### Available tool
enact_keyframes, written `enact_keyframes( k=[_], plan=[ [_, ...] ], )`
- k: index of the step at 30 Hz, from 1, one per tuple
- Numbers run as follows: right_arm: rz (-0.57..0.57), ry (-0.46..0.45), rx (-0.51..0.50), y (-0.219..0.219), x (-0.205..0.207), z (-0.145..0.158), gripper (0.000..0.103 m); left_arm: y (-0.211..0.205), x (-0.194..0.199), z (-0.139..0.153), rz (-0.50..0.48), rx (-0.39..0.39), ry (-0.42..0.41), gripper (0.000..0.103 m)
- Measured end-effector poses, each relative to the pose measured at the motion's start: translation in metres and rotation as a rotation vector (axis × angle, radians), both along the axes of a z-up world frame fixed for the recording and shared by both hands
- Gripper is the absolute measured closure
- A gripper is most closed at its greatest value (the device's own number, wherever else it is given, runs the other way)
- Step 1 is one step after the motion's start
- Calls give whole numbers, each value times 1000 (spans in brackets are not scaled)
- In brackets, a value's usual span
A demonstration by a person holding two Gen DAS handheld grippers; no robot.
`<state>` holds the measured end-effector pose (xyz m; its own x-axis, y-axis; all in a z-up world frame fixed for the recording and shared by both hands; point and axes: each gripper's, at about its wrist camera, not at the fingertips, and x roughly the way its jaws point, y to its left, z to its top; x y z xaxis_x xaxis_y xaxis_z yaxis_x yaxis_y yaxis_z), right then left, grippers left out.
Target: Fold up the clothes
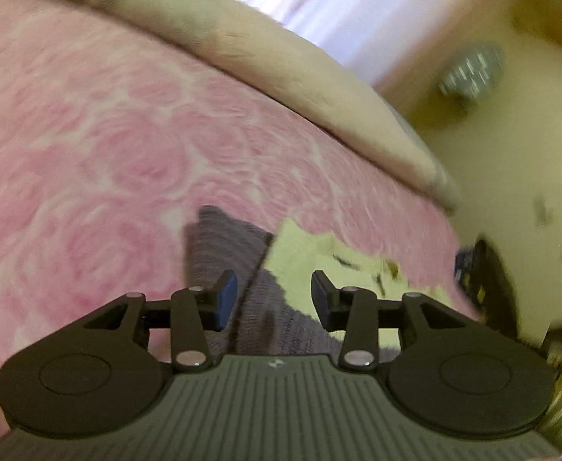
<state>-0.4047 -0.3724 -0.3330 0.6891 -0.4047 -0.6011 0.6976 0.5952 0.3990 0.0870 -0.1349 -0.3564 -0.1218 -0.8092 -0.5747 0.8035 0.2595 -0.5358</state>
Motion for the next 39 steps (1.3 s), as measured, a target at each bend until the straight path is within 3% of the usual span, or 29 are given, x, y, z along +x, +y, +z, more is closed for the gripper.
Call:
enact_keyframes(
  k=[3, 6, 8, 9, 10, 11, 13, 15, 18, 21, 23, 31, 34, 37, 38, 39],
  plan=[
    [72, 84, -83, 3, 21, -5, 40, -18, -29, -1, -99, 36, -190, 63],
    [114, 151, -137, 2, 39, -14, 40, -34, -50, -8, -139, 90, -350, 64],
    [136, 183, -149, 1, 49, -23, 41, -40, -62, -17, -184, 106, -425, 77],
    [139, 188, -152, 0, 52, -25, 60, -40, -68, -19, -199, 110, -473, 89],
    [135, 185, -153, -1, 51, -25, 93, -40, -73, -20, -213, 112, -518, 95],
    [131, 182, -154, -2, 51, -26, 93, -39, -73, -21, -207, 99, -531, 95],
    [122, 175, -157, -4, 50, -26, 93, -29, -63, -18, -150, 30, -482, 95],
    [66, 98, -134, -12, 37, -20, 94, -16, -43, -16, -70, -43, -381, 94],
    [-41, 18, -17, -35, 22, -24, 94, -23, -19, -32, -2, -2, -227, 94],
    [-51, 102, 2, -44, 37, -38, 94, -32, -21, -36, 5, 14, -244, 94],
    [-42, 105, -45, -43, 44, -33, 94, -31, -19, -30, 20, -30, -241, 94],
    [-78, 137, -70, -60, 58, -41, 94, -57, -11, -36, 67, -24, -281, 93],
    [-93, 153, -53, -66, 63, -53, 93, -66, -11, -56, 67, 57, -259, 91],
    [-87, 149, -48, -69, 65, -59, 93, -67, -4, -57, 75, 55, -214, 86],
    [-86, 131, -39, -70, 64, -58, 92, -68, -1, -55, 73, 50, -189, 80],
    [-82, 111, -23, -72, 61, -57, 76, -69, 1, -53, 74, 45, -173, 77]
  ],
)
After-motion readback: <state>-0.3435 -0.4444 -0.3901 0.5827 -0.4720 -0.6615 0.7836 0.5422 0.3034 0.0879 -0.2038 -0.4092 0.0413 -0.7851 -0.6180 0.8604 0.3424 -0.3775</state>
